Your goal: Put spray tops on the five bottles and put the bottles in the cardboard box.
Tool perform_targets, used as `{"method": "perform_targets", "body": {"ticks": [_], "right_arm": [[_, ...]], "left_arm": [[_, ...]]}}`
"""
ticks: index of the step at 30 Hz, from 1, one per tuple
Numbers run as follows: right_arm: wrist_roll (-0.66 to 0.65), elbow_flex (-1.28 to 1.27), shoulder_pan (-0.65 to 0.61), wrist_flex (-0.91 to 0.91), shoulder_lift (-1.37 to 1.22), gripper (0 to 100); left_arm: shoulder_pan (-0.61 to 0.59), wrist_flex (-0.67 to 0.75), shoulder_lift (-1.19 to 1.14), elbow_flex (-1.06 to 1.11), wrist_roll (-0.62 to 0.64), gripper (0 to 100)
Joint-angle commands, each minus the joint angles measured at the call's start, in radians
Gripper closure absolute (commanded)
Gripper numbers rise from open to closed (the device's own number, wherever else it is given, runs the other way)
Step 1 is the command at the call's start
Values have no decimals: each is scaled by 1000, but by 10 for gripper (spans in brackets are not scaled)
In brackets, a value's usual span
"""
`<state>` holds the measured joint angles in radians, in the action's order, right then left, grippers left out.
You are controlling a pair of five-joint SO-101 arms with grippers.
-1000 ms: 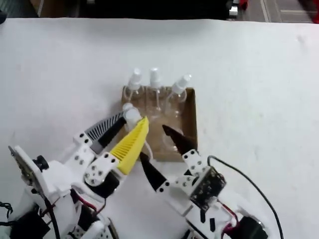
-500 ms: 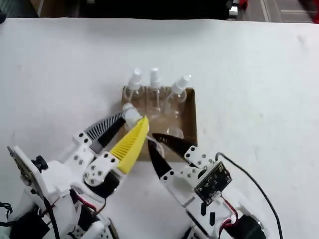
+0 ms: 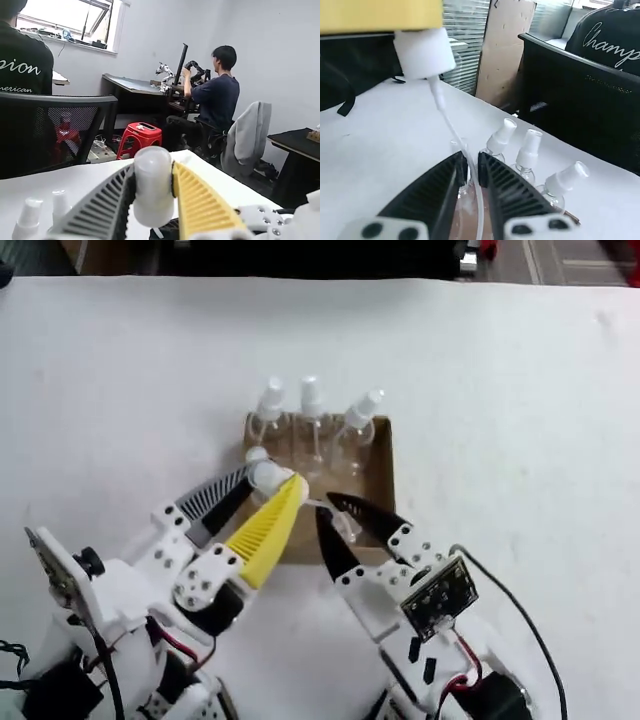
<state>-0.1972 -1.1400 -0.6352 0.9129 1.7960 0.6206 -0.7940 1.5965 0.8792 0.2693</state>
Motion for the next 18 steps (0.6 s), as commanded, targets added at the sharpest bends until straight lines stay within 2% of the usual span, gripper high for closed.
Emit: {"method": "perform_targets", "body": {"ticks": [1, 8, 11, 15, 18], "right_arm": [[-8, 5, 48, -30, 8, 982], [-8, 3, 97, -62, 8, 980], [-8, 14, 128, -50, 10, 939], [-8, 54, 315, 56, 10, 825], [-2, 74, 452, 58, 10, 748]], "left_arm": [[-1, 21, 12, -5, 0, 976], [-1, 29, 12, -5, -2, 977], [-2, 31, 12, -11, -6, 977], [-2, 32, 12, -11, -94, 977], [-2, 68, 12, -3, -101, 978]]}}
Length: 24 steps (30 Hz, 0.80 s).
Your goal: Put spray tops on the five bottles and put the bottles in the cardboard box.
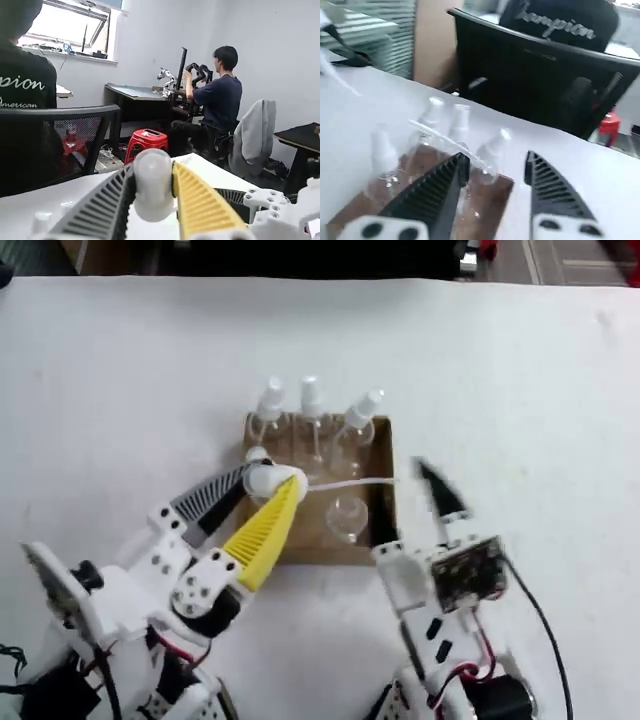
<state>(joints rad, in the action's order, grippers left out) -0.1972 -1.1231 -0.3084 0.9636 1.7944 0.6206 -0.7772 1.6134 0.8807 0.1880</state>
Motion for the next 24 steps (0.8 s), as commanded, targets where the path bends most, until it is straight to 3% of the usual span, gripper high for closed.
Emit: {"method": "perform_targets", "body": {"ticks": [1, 7, 15, 20, 24], "right_arm": [[-2, 58, 170, -4, 12, 728], [2, -117, 378, -234, 10, 690], [2, -528, 456, -766, 7, 690], [2, -568, 455, -779, -4, 690], [2, -568, 455, -777, -16, 690]], "left_arm": [[-2, 60, -5, -5, -20, 978], [-2, 95, -5, -6, -20, 978], [5, 118, -12, -3, -20, 978], [7, 249, -22, 60, -26, 978], [1, 242, -151, 68, -26, 978]]}}
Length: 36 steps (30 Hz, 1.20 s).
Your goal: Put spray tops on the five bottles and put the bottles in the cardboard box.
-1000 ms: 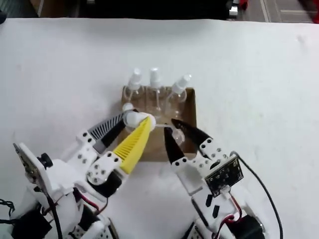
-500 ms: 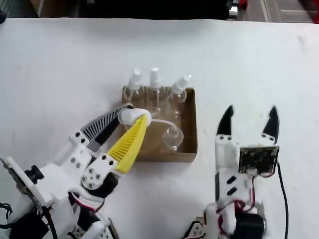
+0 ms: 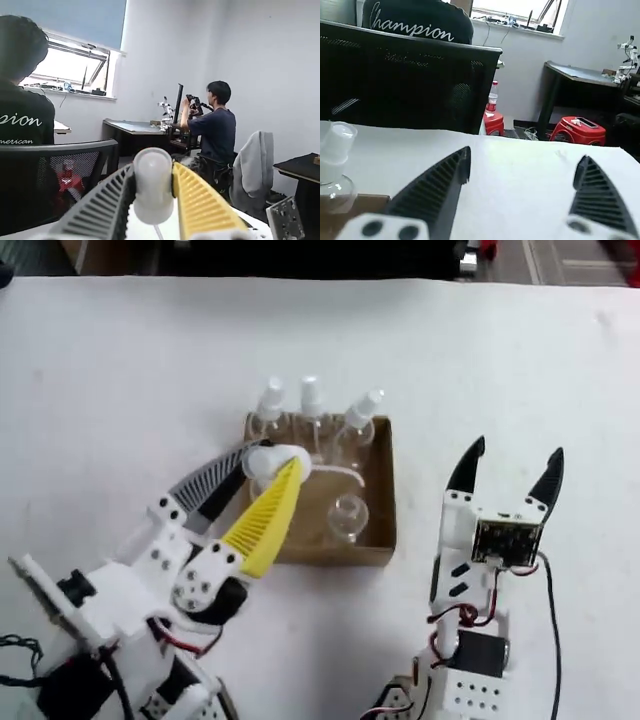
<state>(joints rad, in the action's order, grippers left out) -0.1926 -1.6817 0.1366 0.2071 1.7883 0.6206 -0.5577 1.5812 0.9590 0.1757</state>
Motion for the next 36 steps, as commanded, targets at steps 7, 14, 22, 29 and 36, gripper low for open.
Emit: {"method": "perform_targets", "body": {"ticks": [7, 14, 22, 29, 36], "right_arm": [[-3, -12, 10, -25, -45, 690], [-3, -12, 10, -33, -50, 690], [-3, -12, 10, -33, -51, 690], [-3, -12, 10, -35, -51, 690], [-3, -12, 10, -35, -51, 690]], "left_arm": [[-2, -40, -282, -140, -15, 978], [-2, -80, -320, -180, -141, 978], [-1, -78, -323, -170, -133, 978], [5, -78, -323, -169, -133, 978], [7, -54, -323, -81, -133, 977]]}}
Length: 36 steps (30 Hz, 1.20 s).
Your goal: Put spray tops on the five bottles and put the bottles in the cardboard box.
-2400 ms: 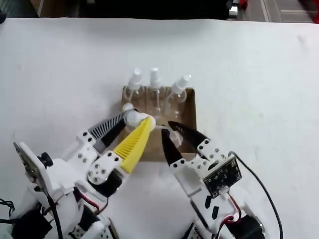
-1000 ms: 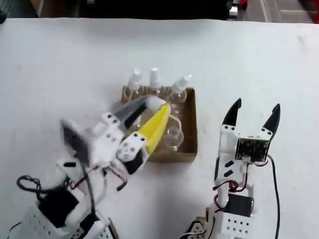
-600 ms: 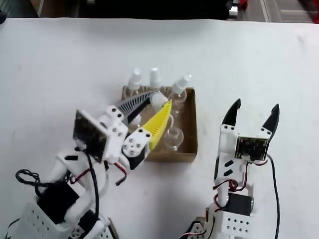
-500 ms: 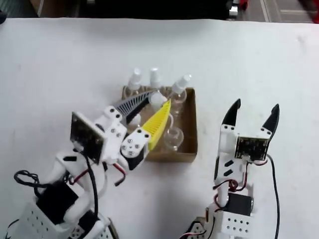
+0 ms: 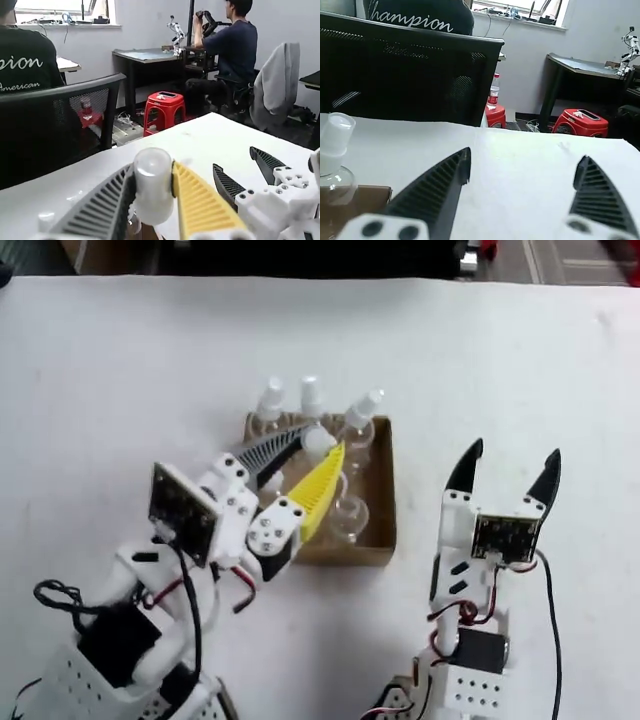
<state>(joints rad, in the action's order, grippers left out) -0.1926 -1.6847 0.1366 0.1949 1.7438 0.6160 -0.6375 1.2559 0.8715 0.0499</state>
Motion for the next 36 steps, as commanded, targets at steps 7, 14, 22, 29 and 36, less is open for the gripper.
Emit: {"method": "perform_targets", "body": {"ticks": [7, 14, 22, 29, 36], "right_arm": [[-3, -9, 10, -24, -7, 690], [-8, -9, -12, -19, -7, 690], [-11, -9, -19, -19, -7, 690], [-11, -9, -19, -19, -7, 690], [-12, -9, -19, -18, -7, 690]], "left_arm": [[13, 120, 2, 35, -8, 977], [13, 123, 2, 89, -8, 977], [13, 123, 2, 152, -8, 977], [13, 184, 2, 229, 23, 977], [42, 325, 1, 347, 41, 977]]}}
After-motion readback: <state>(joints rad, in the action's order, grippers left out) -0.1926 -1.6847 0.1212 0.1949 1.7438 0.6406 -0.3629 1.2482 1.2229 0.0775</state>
